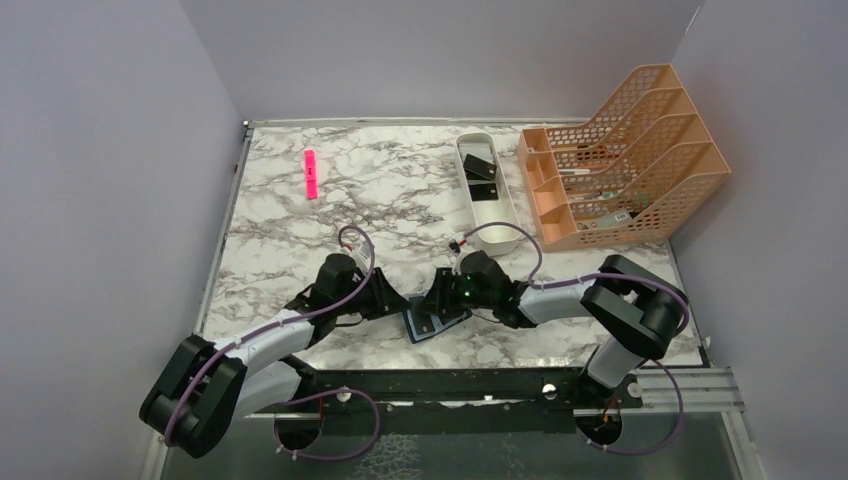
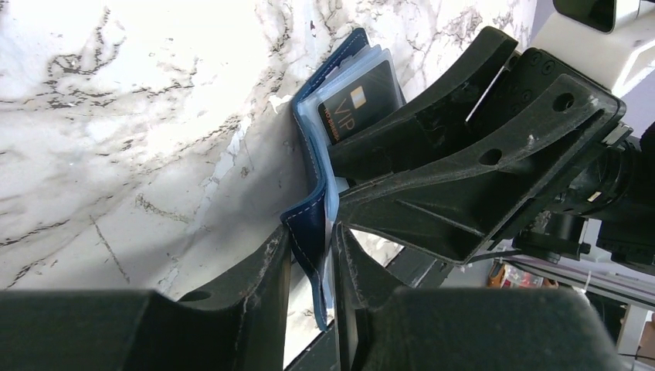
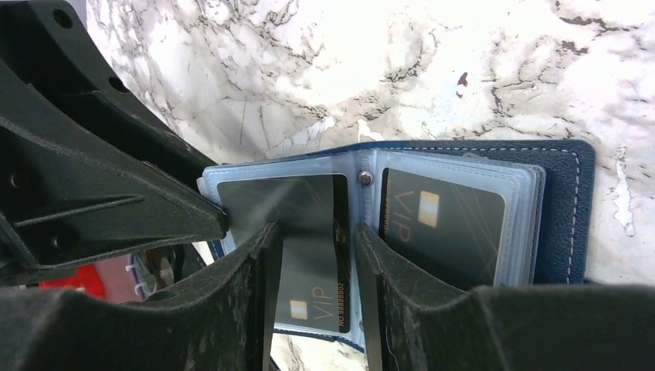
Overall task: Put the credit cards into the card holder
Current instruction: Turn over the card slot in the card holder, then pick up the credit card from the storage box.
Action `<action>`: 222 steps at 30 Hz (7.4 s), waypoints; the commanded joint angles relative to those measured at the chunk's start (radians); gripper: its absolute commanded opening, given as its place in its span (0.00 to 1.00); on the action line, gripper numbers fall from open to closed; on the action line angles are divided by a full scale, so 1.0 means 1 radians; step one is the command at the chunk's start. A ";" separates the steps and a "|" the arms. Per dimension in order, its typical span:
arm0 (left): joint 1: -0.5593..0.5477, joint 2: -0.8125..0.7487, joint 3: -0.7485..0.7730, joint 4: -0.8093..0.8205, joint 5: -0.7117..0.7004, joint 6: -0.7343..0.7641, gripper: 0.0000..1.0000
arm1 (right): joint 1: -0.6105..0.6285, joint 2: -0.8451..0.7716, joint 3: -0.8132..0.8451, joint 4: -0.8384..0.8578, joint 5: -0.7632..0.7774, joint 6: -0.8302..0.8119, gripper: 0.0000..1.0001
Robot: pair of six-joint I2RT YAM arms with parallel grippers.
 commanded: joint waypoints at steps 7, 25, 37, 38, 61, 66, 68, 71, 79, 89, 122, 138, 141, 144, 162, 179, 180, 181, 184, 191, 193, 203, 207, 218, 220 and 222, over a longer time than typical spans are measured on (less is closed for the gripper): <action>-0.031 -0.032 0.023 0.176 0.078 -0.017 0.17 | 0.014 -0.007 -0.032 -0.080 -0.013 -0.006 0.50; -0.031 -0.096 0.104 -0.052 0.021 0.017 0.00 | 0.013 -0.173 0.007 -0.264 0.045 -0.138 0.78; -0.031 0.060 0.266 -0.303 0.019 0.119 0.00 | 0.008 -0.280 0.052 -0.505 0.347 -0.120 1.00; -0.031 0.071 0.278 -0.325 0.014 0.127 0.00 | 0.008 -0.298 0.045 -0.493 0.346 -0.142 0.98; -0.034 0.207 0.394 -0.267 0.152 0.095 0.00 | 0.008 -0.087 0.032 -0.229 0.155 -0.208 0.31; -0.037 0.250 0.394 -0.252 0.142 0.098 0.00 | 0.008 -0.094 0.023 -0.230 0.175 -0.199 0.31; -0.040 0.261 0.400 -0.253 0.129 0.101 0.00 | 0.008 -0.112 0.016 -0.242 0.203 -0.201 0.32; -0.046 0.273 0.418 -0.266 0.104 0.109 0.00 | 0.008 -0.139 0.008 -0.267 0.249 -0.208 0.33; -0.077 0.306 0.502 -0.410 -0.041 0.157 0.00 | 0.008 -0.231 0.036 -0.410 0.283 -0.226 0.38; -0.095 0.329 0.592 -0.551 -0.126 0.195 0.00 | 0.008 -0.359 0.003 -0.591 0.474 -0.212 0.36; -0.077 0.380 0.611 -0.528 -0.100 0.200 0.00 | -0.001 -0.330 -0.080 -0.449 0.405 -0.218 0.33; 0.000 0.341 0.647 -0.707 -0.290 0.293 0.34 | -0.009 -0.511 0.018 -0.547 0.381 -0.331 0.53; 0.006 0.313 0.654 -0.711 -0.317 0.292 0.34 | -0.025 -0.521 0.062 -0.558 0.371 -0.410 0.57; 0.006 0.282 0.658 -0.712 -0.333 0.285 0.36 | -0.059 -0.511 0.110 -0.584 0.364 -0.461 0.59; -0.012 0.216 0.637 -0.493 0.093 0.219 0.36 | -0.138 -0.298 0.225 -0.518 0.211 -0.393 0.48; -0.042 0.402 0.559 -0.507 -0.066 0.247 0.30 | -0.433 -0.128 0.548 -0.495 0.111 -1.255 0.66; -0.035 0.398 0.550 -0.508 -0.076 0.246 0.30 | -0.459 -0.106 0.565 -0.491 0.092 -1.279 0.66; -0.028 0.396 0.542 -0.505 -0.082 0.243 0.30 | -0.482 -0.079 0.580 -0.485 0.078 -1.303 0.66; -0.017 0.399 0.524 -0.490 -0.087 0.245 0.30 | -0.505 -0.001 0.598 -0.431 0.087 -1.429 0.69; -0.011 0.422 0.494 -0.438 -0.043 0.241 0.30 | -0.515 0.138 0.525 -0.182 0.044 -1.717 0.69; -0.011 0.421 0.490 -0.437 -0.041 0.244 0.30 | -0.515 0.171 0.517 -0.122 0.041 -1.762 0.69; 0.018 0.392 0.479 -0.444 -0.012 0.264 0.30 | -0.515 0.304 0.526 0.041 0.109 -1.842 0.69; 0.029 0.389 0.478 -0.446 -0.004 0.266 0.30 | -0.515 0.340 0.549 0.069 0.139 -1.843 0.65; 0.034 0.366 0.465 -0.445 -0.007 0.258 0.30 | -0.515 0.334 0.534 0.123 0.142 -1.847 0.27; 0.034 0.363 0.462 -0.443 -0.009 0.254 0.30 | -0.515 0.322 0.531 0.124 0.145 -1.847 0.19; 0.033 0.357 0.457 -0.439 -0.013 0.252 0.30 | -0.515 0.305 0.528 0.118 0.146 -1.835 0.08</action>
